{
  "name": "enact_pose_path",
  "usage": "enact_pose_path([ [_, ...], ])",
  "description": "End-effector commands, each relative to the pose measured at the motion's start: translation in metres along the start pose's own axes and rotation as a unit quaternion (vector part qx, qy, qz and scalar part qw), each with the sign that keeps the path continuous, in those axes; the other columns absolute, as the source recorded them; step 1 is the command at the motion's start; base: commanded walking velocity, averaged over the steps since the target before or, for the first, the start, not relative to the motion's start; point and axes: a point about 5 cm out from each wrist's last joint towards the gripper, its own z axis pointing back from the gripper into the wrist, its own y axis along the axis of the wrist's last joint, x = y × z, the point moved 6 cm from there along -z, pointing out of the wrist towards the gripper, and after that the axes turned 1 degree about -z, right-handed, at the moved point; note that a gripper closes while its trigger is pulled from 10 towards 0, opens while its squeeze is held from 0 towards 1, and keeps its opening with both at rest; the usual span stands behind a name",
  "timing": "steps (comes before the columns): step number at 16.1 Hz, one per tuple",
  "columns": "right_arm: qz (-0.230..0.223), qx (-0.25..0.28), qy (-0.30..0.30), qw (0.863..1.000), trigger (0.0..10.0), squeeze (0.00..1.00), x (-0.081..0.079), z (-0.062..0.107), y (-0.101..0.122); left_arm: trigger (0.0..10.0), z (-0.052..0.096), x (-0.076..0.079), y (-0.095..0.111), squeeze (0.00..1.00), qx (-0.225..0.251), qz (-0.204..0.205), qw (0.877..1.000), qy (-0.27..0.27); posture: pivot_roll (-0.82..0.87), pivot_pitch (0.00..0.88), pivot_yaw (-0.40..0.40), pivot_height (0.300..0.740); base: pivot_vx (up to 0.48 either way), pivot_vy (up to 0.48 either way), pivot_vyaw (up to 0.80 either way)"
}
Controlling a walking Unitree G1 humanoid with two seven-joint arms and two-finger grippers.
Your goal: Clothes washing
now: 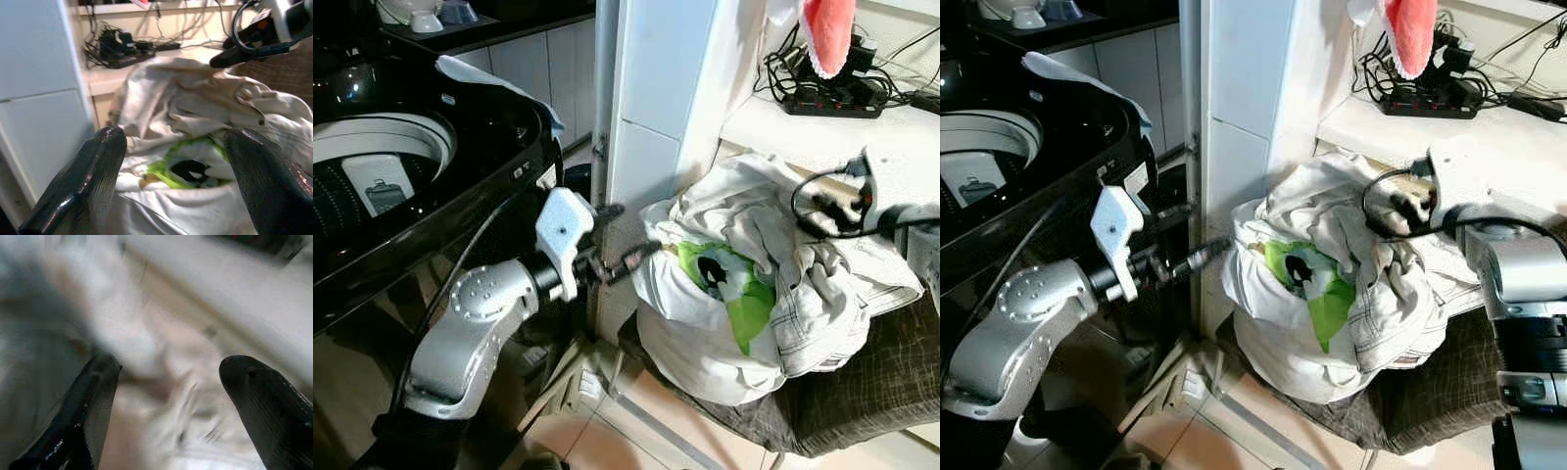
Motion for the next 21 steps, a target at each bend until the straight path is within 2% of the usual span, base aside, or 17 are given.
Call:
enact_pose_path([
  [1,-0.040,-0.035,0.018,0.998,10.0,0.00,-0.0020,-0.0022,-0.0216,10.0,-0.0011,0.0062,0.0018,0.00,0.000,-0.010,1.000,-0.015,0.02,0.000,-0.062,0.740,0.000,0.000,0.00],
  [2,-0.048,-0.039,0.018,0.998,9.0,0.00,-0.0020,-0.0028,-0.0259,10.0,-0.0005,0.0056,0.0005,0.00,-0.004,-0.013,1.000,-0.014,0.02,0.000,-0.063,0.740,0.000,0.000,0.00],
  [3,-0.051,-0.038,0.017,0.998,4.9,0.00,-0.0022,-0.0030,-0.0266,10.0,0.0000,0.0050,0.0002,0.00,-0.005,-0.015,1.000,-0.014,0.02,0.000,-0.062,0.740,0.000,0.000,0.00],
  [4,-0.054,-0.038,0.018,0.998,4.4,0.00,-0.0023,-0.0030,-0.0266,10.0,0.0001,0.0050,0.0005,0.00,-0.005,-0.015,1.000,-0.015,0.02,0.000,-0.062,0.740,0.000,0.000,0.00],
  [5,-0.059,-0.035,0.018,0.997,0.0,0.00,-0.0027,-0.0030,-0.0261,10.0,0.0002,0.0046,0.0011,0.00,-0.004,-0.015,1.000,-0.016,0.02,0.000,-0.060,0.740,0.000,0.000,0.00],
  [14,-0.070,-0.016,0.032,0.997,0.0,0.00,-0.0116,-0.0034,-0.0195,10.0,0.0000,0.0044,0.0047,0.00,0.000,-0.020,1.000,-0.018,0.04,0.000,-0.068,0.740,0.000,0.000,0.00],
  [21,-0.080,-0.007,0.031,0.996,0.0,0.00,-0.0095,-0.0011,-0.0179,10.0,-0.0010,0.0044,0.0041,0.00,-0.001,-0.022,1.000,-0.020,0.04,0.000,-0.061,0.740,0.000,0.000,0.00],
])
